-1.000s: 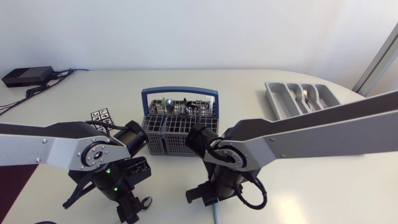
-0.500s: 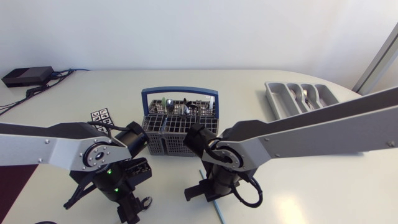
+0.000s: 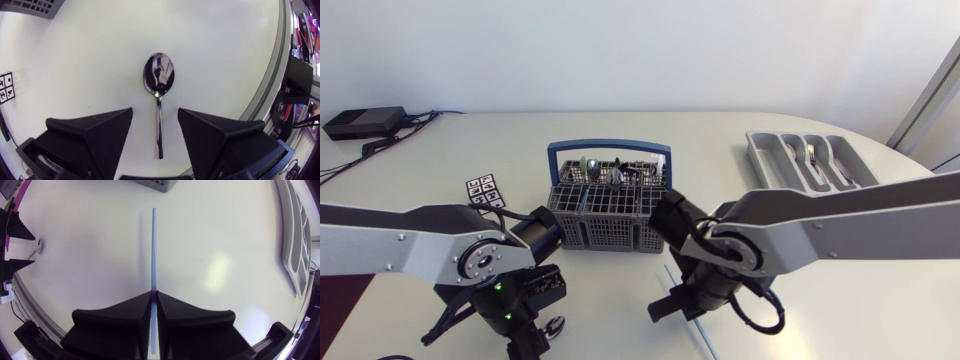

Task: Transfer all utensils from the basket to the drawer tray.

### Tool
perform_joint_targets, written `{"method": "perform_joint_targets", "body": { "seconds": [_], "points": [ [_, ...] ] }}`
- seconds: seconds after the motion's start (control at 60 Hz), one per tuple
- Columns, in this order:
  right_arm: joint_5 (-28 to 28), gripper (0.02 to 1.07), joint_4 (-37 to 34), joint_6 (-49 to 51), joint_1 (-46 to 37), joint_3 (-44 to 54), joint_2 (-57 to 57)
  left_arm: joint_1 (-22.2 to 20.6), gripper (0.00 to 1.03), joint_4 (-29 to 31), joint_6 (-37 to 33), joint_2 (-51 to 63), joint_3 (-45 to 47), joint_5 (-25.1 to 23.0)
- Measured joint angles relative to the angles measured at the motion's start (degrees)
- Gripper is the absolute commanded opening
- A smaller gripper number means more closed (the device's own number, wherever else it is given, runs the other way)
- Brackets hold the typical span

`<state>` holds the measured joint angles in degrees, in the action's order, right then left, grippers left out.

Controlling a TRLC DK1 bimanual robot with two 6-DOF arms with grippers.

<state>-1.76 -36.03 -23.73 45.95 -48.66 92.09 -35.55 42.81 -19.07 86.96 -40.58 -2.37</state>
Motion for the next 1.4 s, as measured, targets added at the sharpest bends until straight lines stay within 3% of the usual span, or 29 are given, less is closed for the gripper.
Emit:
{"method": "perform_joint_targets", "body": {
  "seconds": [0.083, 0.217, 0.383, 0.55, 0.733, 1.033, 1.4],
  "points": [
    [0.3, 0.08, -1.6, 2.7, -3.5, 0.0, -4.4, 0.0, 0.5, -0.3, 0.0, 0.0, 0.3, 0.1],
    [3.3, 0.08, -2.6, 9.6, -12.7, 0.0, -13.0, 0.9, 0.24, -1.1, 0.0, 0.3, 0.3, 0.3],
    [6.7, 0.08, -8.2, 19.4, -26.1, -0.9, -19.6, 1.3, 0.04, -2.0, 0.0, 1.4, -0.2, 0.9],
    [10.7, 0.08, -11.2, 29.4, -41.5, -5.0, -20.5, 1.2, 0.04, -2.4, 0.0, 3.0, -1.6, -0.8],
    [11.7, 0.08, -11.2, 36.2, -51.7, -11.1, -15.0, 0.9, 0.04, -2.4, 0.0, 3.5, -2.3, -1.7],
    [11.8, 0.08, -4.0, 37.9, -57.0, -19.2, 0.8, 1.9, 0.04, -1.7, 1.7, 3.3, -2.9, -3.6],
    [12.0, 0.1, 1.9, 34.8, -57.3, -30.6, 18.4, 3.4, 0.04, -0.6, 5.3, -3.1, -5.8, -5.7]
  ]
}}
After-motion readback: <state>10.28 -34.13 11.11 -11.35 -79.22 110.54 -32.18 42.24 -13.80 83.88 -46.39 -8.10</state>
